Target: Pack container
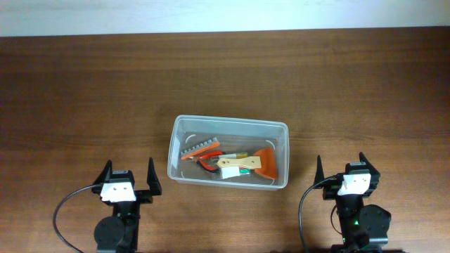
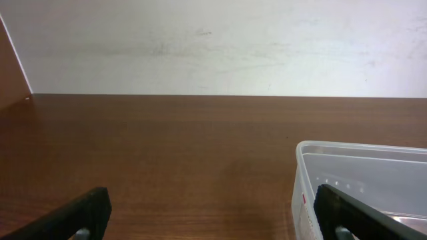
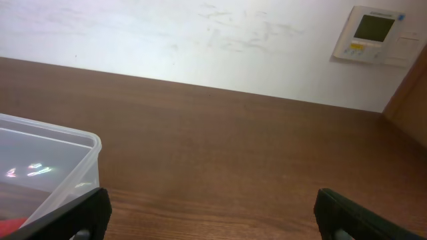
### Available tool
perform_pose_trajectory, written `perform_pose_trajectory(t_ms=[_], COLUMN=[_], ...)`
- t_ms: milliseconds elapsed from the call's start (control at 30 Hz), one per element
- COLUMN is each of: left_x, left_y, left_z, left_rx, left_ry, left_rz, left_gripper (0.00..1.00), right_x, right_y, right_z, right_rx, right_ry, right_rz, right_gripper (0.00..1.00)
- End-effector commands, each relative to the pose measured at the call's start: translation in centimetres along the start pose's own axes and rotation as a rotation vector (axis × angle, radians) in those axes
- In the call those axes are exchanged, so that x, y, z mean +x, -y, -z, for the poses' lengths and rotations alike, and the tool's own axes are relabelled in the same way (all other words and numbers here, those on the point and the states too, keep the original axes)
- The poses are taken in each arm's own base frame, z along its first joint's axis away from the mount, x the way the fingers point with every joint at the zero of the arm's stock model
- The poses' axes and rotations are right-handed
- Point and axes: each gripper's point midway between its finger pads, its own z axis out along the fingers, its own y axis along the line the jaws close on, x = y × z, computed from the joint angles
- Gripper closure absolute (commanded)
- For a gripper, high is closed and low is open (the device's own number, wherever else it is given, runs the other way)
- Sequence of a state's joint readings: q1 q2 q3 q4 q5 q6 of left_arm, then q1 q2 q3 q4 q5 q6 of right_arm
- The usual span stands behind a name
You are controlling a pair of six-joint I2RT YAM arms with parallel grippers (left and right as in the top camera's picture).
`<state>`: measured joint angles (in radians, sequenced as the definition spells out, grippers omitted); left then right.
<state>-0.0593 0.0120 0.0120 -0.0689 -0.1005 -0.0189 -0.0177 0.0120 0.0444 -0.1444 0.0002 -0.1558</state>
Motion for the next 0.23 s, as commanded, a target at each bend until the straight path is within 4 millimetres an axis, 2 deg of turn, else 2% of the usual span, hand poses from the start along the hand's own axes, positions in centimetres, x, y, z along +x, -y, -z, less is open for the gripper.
perform_pose_trajectory(t_ms=[0,200], left_x=[0.1,0.11], left_y=[0.15,0.15], left_z=[0.01,0.01], left_rx=[0.011,0.011], left_ry=[0.0,-0.001], left_rz=[-0.019,-0.019], left_gripper=[0.01,0.01], right_x=[0.26,0.26], right_y=[0.01,0.01], right_z=[-0.04,-0.04], right_rx=[0.006,0.005], right_ry=[-0.001,-0.001], right_rz=[-0.013,-0.013], right_gripper=[0.01,0.02])
